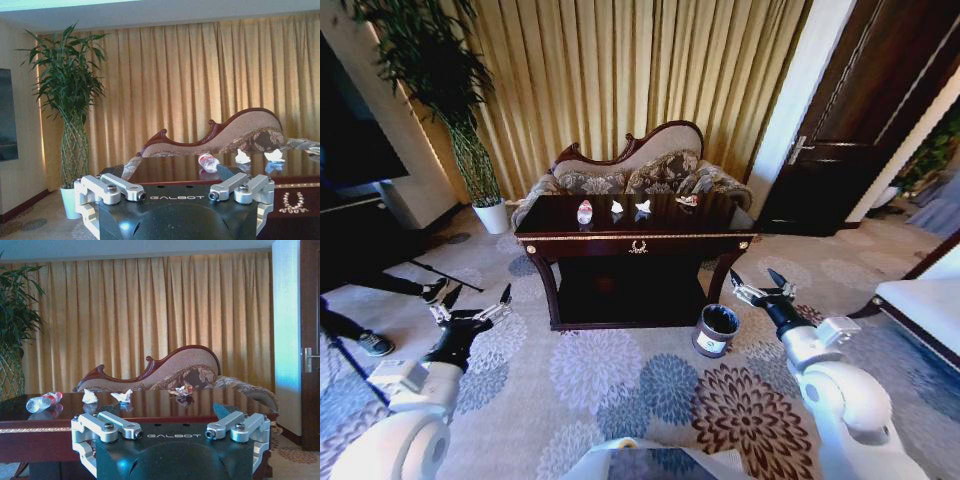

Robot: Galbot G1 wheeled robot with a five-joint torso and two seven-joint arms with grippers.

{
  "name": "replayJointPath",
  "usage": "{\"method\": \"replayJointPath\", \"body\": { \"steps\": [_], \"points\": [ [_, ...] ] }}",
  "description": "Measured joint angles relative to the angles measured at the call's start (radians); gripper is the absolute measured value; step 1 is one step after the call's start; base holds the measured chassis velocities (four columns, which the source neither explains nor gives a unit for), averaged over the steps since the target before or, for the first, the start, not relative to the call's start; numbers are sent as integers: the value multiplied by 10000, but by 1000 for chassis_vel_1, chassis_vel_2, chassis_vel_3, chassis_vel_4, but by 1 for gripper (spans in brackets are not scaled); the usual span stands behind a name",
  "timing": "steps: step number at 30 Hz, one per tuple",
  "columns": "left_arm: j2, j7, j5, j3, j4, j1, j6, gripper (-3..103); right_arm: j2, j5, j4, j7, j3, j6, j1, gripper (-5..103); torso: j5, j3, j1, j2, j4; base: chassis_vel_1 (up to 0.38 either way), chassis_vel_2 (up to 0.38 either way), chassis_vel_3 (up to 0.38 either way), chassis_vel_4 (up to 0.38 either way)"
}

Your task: Move to the front of the table and place the trash on the table into the trash bin.

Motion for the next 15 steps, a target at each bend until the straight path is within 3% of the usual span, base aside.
{"method": "replayJointPath", "body": {
  "steps": [15],
  "points": [
    [-62,51,8,-2,-8,83,-11,100,-1,7,-12,-12,-34,5,20,100,-1,0,0,0,-1,-185,171,185,-182]
  ]
}}
